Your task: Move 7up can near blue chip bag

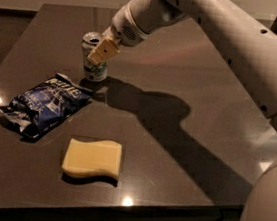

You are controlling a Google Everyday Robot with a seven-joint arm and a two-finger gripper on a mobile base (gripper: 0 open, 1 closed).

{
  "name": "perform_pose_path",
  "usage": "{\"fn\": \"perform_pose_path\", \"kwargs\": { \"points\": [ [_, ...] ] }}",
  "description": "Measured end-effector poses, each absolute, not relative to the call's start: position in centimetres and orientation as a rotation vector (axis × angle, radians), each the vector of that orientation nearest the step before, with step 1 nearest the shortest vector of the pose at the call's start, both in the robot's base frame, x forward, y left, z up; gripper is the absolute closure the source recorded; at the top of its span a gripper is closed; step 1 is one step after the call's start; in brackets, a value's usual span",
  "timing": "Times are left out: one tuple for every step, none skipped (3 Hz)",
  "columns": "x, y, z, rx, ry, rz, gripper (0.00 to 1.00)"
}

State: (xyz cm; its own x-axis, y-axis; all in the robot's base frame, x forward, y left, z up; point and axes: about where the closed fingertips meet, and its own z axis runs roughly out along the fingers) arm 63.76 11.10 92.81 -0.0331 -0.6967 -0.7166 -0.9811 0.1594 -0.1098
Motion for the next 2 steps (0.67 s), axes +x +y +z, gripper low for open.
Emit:
{"fn": "perform_pose_path", "kwargs": {
  "points": [
    [62.60, 11.73, 91.99, -1.653, 1.770, 0.575, 0.62],
    [62.52, 11.91, 91.86, -1.657, 1.768, 0.577, 0.39]
  ]
}}
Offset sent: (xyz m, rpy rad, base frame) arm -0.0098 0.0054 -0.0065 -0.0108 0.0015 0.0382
